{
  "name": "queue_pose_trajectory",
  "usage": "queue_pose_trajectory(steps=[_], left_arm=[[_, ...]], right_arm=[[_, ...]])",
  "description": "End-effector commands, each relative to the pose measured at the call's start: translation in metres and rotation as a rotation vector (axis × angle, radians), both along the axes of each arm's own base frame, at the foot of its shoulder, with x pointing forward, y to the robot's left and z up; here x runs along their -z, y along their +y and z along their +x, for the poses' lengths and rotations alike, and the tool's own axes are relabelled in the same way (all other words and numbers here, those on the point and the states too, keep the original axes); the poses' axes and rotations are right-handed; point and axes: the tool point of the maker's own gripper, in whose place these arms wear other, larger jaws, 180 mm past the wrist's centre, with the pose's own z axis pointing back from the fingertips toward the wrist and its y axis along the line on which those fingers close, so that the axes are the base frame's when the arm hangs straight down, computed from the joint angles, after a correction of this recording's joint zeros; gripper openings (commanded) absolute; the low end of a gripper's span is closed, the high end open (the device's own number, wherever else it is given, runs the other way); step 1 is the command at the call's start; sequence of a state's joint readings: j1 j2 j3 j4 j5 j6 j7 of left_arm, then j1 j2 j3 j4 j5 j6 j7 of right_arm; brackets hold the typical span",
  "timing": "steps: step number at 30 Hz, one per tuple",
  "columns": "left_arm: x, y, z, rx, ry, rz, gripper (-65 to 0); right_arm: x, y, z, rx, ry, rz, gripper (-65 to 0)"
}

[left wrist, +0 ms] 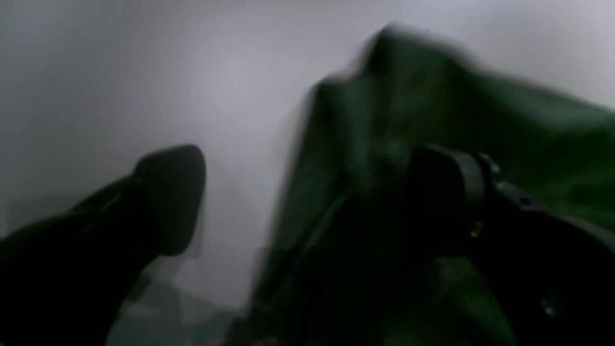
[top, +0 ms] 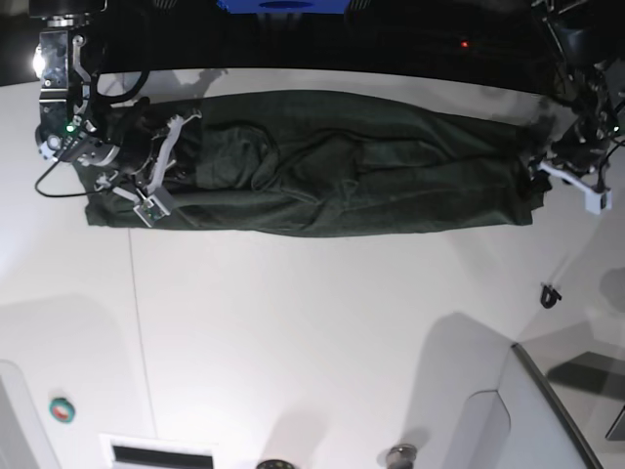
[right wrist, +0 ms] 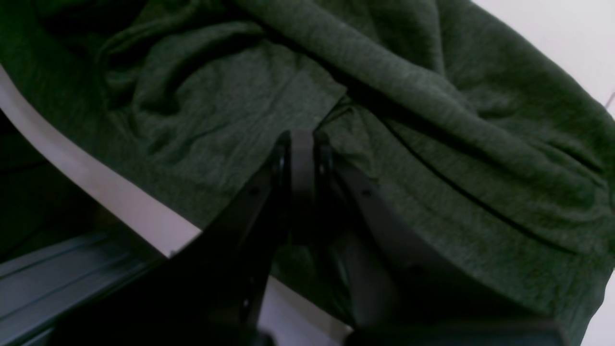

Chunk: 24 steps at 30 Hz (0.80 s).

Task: Layout the t-shirt on the table in an organized manner, then fold the t-shirt properly
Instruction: 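Pull the strip ends apart with both grippers to straighten it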

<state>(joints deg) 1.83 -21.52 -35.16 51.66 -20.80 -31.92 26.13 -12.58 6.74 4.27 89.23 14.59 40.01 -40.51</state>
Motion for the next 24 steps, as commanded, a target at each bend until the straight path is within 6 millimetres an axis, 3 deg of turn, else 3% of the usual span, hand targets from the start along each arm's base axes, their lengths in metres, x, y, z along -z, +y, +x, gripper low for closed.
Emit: queue_pose_trajectory(steps=[1, 12, 16, 19, 24], left_arm=[[0.006, -0.002, -0.007, 0.016, 0.038, 0.000, 0.0], [0.027, -0.038, -0.015, 0.026, 0.067, -0.078, 0.0], [0.031, -0.065, -0.019, 0.121, 0.081, -0.139, 0.0], [0.032, -0.067, -0.020, 0.136, 0.084, -0.140, 0.0], [0.029, -0.061, -0.019, 0.127, 0.078, -0.133, -22.9]], right_arm=[[-0.009, -0.001, 0.009, 0.005, -0.039, 0.013, -63.3], [-0.009, -0.001, 0.010, 0.005, -0.040, 0.013, -63.3], [-0.010, -0.001, 0.011, 0.005, -0.043, 0.013, -63.3], [-0.010, -0.001, 0.011, 0.005, -0.043, 0.013, -63.3], [-0.009, -0.001, 0.010, 0.005, -0.040, 0.013, -63.3]])
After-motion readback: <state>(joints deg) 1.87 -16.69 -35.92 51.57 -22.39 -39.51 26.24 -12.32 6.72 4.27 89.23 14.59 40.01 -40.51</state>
